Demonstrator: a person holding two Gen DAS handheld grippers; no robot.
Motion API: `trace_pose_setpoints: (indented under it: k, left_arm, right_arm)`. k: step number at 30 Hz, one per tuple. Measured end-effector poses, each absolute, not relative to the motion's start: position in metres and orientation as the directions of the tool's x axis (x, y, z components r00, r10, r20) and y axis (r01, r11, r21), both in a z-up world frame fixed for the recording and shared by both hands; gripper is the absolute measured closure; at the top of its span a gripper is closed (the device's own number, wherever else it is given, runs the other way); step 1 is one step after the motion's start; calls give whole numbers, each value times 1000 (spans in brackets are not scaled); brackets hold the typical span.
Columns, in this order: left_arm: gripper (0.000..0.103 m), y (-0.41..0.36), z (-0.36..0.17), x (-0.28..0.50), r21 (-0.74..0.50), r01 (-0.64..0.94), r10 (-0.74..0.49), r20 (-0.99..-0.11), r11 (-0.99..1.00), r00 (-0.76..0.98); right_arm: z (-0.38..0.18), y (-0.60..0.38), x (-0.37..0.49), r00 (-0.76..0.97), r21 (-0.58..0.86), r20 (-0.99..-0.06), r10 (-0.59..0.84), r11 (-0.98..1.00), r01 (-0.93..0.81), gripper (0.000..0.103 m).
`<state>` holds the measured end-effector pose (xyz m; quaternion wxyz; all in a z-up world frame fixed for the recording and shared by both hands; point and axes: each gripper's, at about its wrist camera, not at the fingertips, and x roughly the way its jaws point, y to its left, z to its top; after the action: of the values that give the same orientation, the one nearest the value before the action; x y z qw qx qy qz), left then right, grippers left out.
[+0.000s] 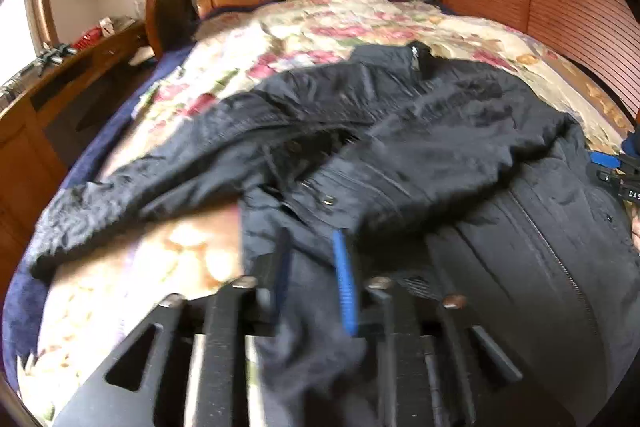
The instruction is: Fold large clothes
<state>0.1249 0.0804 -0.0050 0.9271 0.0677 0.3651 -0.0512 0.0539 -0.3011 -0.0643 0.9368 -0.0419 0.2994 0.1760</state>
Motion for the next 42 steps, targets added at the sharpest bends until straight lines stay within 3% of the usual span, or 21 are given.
trace_pose_setpoints:
  k: [5,10,15,23,29,36,42]
  left_arm:
    - [54,109,-3,127,92,101,-12,-678,991,735]
    - [36,151,-15,139,100,25,52,-699,995,714]
    - [31,198,-30,149,84,-48,94,-719,995,688]
    - [30,257,-36,157,116,-141,182,-711,983,680]
    - [29,294,-35,158,128,-167,208,-705,978,678]
    - [28,332,-35,155,138,-224,256,-693,965,674]
    - [28,371,-37,152,119,-285,284,-699,951,656]
  right_arm:
    - [-65,-301,55,757,26,-577,305,934,-357,39]
    - [-65,-299,55,757,21,-578,304,933,-359,39]
    - [-64,-300,53,761,16,-572,306,932,-363,39]
    - [-49,-290,37,789,-53,-540,293,924,-379,38]
    - [-15,-257,11,799,-49,-503,330,912,-408,16]
    - [3,-196,-3,755,-19,-500,423,867,-498,15]
    - [-25,-163,7,711,-31,-542,449,834,-550,15]
